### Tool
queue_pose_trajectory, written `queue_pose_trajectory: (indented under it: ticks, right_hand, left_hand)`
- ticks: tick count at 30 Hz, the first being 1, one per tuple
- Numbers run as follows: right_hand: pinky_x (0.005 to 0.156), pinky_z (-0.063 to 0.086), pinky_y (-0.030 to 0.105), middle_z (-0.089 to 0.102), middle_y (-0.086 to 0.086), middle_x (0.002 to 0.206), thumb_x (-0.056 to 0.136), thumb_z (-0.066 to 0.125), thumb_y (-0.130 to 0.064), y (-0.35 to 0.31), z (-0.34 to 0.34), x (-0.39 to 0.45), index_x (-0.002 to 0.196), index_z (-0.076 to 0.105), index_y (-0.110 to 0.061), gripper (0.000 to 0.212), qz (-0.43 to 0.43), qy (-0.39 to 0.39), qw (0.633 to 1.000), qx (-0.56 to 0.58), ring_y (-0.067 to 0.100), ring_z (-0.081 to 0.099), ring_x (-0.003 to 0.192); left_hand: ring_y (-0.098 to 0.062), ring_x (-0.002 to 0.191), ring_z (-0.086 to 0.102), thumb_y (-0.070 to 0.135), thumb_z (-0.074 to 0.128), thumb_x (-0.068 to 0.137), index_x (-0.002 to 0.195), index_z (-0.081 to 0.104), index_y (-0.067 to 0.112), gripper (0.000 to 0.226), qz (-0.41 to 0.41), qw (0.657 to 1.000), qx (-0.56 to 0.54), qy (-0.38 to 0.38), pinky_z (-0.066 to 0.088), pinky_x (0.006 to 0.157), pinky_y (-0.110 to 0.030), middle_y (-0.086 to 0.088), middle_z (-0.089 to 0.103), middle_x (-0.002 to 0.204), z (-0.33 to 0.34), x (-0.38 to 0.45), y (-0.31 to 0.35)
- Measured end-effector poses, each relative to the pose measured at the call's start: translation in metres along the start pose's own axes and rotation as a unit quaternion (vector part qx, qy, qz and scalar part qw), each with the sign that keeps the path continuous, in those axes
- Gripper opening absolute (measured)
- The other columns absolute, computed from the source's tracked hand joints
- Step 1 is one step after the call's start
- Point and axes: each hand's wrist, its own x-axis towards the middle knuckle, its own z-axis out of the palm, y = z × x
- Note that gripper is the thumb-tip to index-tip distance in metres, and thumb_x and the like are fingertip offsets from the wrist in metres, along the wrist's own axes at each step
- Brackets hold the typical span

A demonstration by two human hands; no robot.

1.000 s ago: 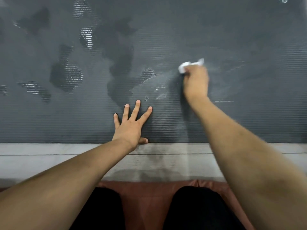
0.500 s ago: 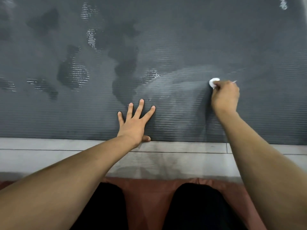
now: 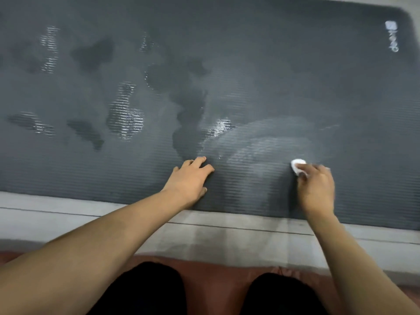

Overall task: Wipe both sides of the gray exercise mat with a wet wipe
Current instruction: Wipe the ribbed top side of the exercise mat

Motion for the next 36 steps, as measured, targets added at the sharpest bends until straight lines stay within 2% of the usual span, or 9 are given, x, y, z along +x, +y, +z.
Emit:
queue_pose_trajectory:
  ticks: [3,6,10,15,18,23,27,30,36]
  right_hand:
    - [0.081,0.045,0.043,0.057,0.019,0.092,0.082,0.057,0.002,-0.012,0.006,-0.005,0.106,0.071,-0.009,0.029,0.079,0.022,0.997,-0.001,0.041,0.050,0.088]
    - [0.081,0.044,0.040,0.057,0.013,0.088,0.081,0.057,0.001,-0.063,0.033,-0.024,0.104,0.071,-0.008,0.029,-0.024,0.035,0.998,0.048,0.036,0.051,0.085]
    - [0.086,0.041,0.029,0.061,0.003,0.093,0.075,0.070,0.005,-0.142,0.066,-0.038,0.101,0.072,-0.011,0.030,-0.185,-0.055,0.974,0.120,0.028,0.054,0.088]
    - [0.082,0.029,0.012,0.060,0.001,0.089,0.081,0.067,-0.001,-0.199,0.077,0.053,0.095,0.073,-0.014,0.020,-0.162,-0.020,0.970,0.179,0.019,0.052,0.087]
    - [0.088,0.030,0.017,0.059,0.007,0.098,0.085,0.061,0.000,-0.235,0.087,0.143,0.098,0.070,-0.011,0.020,-0.138,0.058,0.972,0.180,0.025,0.052,0.094]
    - [0.095,0.038,0.034,0.056,0.014,0.109,0.089,0.052,-0.007,-0.271,0.130,0.251,0.108,0.067,-0.011,0.024,-0.118,0.082,0.978,0.151,0.034,0.049,0.103]
    - [0.089,0.041,0.034,0.054,0.005,0.106,0.088,0.051,-0.007,-0.277,0.151,0.254,0.105,0.064,-0.016,0.023,-0.093,0.126,0.975,0.158,0.028,0.045,0.097]
    - [0.085,0.039,0.030,0.053,0.001,0.103,0.087,0.053,-0.004,-0.278,0.149,0.251,0.104,0.064,-0.015,0.023,-0.092,0.144,0.975,0.145,0.025,0.044,0.092]
    - [0.085,0.043,0.040,0.055,0.003,0.102,0.085,0.055,-0.002,-0.282,0.142,0.255,0.102,0.063,-0.011,0.021,-0.075,0.131,0.983,0.107,0.026,0.044,0.087]
  left_hand:
    - [-0.031,0.141,0.035,0.032,0.054,0.102,0.146,0.041,0.025,0.046,-0.013,0.998,0.021,0.058,0.038,0.108,-0.049,-0.003,0.025,0.161,-0.006,0.012,-0.007]
    - [-0.029,0.131,0.043,0.032,0.049,0.102,0.142,0.045,0.024,0.041,-0.027,0.991,0.012,0.133,0.040,0.103,-0.045,-0.001,0.036,0.152,-0.011,0.029,-0.020]
    - [-0.029,0.119,0.052,0.028,0.052,0.098,0.133,0.054,0.022,0.035,-0.031,0.973,0.003,0.229,0.041,0.098,-0.044,-0.002,0.048,0.141,-0.020,0.052,-0.057]
    - [-0.029,0.104,0.057,0.022,0.053,0.093,0.124,0.059,0.023,0.031,-0.067,0.943,0.002,0.325,0.040,0.093,-0.045,-0.002,0.057,0.123,-0.043,0.091,-0.131]
    - [-0.032,0.108,0.056,0.019,0.050,0.095,0.128,0.057,0.021,0.034,-0.079,0.936,-0.005,0.344,0.041,0.093,-0.046,-0.003,0.057,0.127,-0.069,0.121,-0.175]
    - [-0.036,0.126,0.051,0.009,0.047,0.098,0.134,0.055,0.012,0.037,-0.077,0.925,-0.032,0.370,0.040,0.102,-0.046,-0.010,0.055,0.141,-0.115,0.172,-0.246]
    - [-0.038,0.147,0.036,0.012,0.039,0.101,0.145,0.047,0.006,0.045,-0.091,0.926,-0.022,0.367,0.024,0.123,-0.049,-0.015,0.045,0.155,-0.134,0.215,-0.292]
    - [-0.035,0.151,0.030,0.022,0.030,0.101,0.150,0.043,0.004,0.053,-0.091,0.928,-0.038,0.359,0.019,0.126,-0.048,-0.015,0.038,0.160,-0.136,0.226,-0.299]
    - [-0.034,0.154,0.020,0.028,0.026,0.101,0.159,0.031,0.011,0.060,-0.071,0.939,-0.040,0.335,0.010,0.128,-0.047,-0.012,0.025,0.167,-0.138,0.232,-0.297]
